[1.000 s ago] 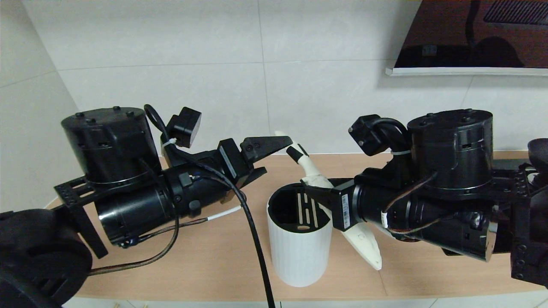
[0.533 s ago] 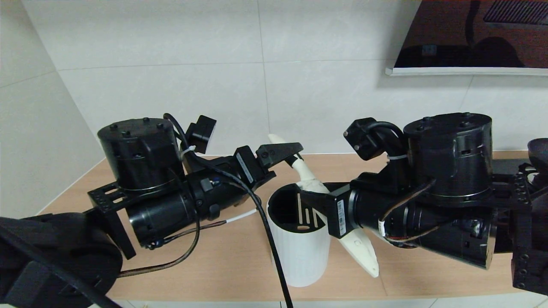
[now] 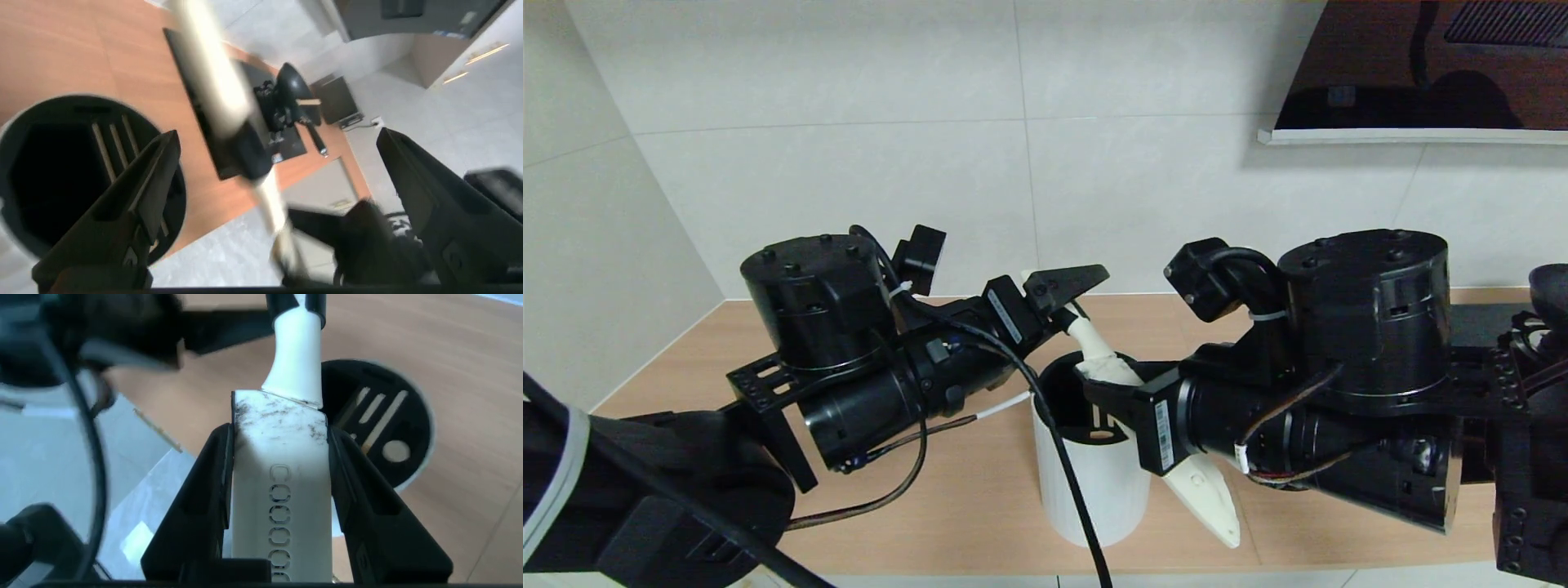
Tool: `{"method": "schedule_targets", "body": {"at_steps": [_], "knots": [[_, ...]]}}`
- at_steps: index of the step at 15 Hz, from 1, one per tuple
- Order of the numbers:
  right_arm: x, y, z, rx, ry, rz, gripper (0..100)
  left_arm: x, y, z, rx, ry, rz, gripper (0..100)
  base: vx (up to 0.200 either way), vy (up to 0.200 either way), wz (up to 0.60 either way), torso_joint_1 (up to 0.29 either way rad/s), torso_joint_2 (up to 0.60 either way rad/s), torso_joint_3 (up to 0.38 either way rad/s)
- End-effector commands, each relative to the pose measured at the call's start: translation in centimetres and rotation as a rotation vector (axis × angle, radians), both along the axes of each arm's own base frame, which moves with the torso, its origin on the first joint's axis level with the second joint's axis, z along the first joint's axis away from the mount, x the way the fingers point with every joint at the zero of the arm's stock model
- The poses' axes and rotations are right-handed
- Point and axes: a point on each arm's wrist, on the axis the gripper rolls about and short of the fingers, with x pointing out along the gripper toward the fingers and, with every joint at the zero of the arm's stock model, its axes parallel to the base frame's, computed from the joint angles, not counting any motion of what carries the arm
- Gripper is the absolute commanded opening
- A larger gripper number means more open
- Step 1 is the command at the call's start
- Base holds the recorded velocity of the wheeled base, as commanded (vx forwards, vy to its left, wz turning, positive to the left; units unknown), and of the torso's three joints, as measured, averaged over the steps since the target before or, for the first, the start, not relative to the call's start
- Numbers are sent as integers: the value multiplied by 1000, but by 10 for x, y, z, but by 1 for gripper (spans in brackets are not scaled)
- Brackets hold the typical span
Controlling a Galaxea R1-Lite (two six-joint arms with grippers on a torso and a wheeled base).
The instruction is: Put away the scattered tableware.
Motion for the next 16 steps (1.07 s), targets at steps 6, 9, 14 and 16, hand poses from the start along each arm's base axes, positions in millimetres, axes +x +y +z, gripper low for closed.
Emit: {"method": "schedule_targets", "body": {"at_steps": [6,9,14,16], "knots": [[0,2,-4,-10,7,3,0,7,-5,-11,18,25,18,100,0,0,0,0,0,0],[-1,4,-4,-12,7,12,0,8,-5,-13,20,28,18,100,0,0,0,0,0,0],[-4,6,-6,-15,11,22,0,9,-6,-15,25,34,18,0,0,0,0,0,0,0],[-4,6,-6,-15,11,22,0,10,-6,-16,27,38,20,0,0,0,0,0,0,0]]}}
